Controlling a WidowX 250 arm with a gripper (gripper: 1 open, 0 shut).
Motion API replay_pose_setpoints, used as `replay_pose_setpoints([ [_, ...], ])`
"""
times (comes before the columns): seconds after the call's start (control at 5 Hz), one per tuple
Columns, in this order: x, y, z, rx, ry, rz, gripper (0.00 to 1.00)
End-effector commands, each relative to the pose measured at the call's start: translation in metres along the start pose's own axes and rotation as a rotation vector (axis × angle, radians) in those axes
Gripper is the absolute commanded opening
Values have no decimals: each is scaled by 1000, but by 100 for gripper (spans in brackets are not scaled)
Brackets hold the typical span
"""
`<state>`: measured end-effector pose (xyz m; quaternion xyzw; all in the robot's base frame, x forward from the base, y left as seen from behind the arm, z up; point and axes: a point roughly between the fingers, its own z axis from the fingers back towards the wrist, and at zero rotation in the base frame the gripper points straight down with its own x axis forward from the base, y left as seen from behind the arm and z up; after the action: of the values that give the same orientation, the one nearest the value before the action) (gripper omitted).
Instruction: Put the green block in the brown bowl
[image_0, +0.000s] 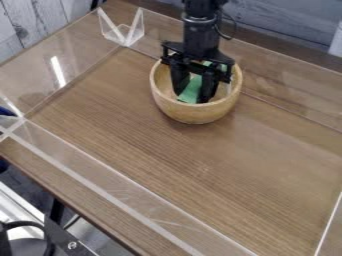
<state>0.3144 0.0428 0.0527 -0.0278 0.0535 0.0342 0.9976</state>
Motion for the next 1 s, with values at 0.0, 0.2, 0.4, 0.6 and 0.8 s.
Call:
replay_pose_setpoints([
  [0.0,5,1,29,0,-86,1,0],
  [0.2,4,1,33,-4,-91,2,0],
  [0.4,3,0,36,-8,-97,4,0],
  [0.6,3,2,32,-6,-91,7,0],
  [0.8,4,2,27,-2,-81,8,0],
])
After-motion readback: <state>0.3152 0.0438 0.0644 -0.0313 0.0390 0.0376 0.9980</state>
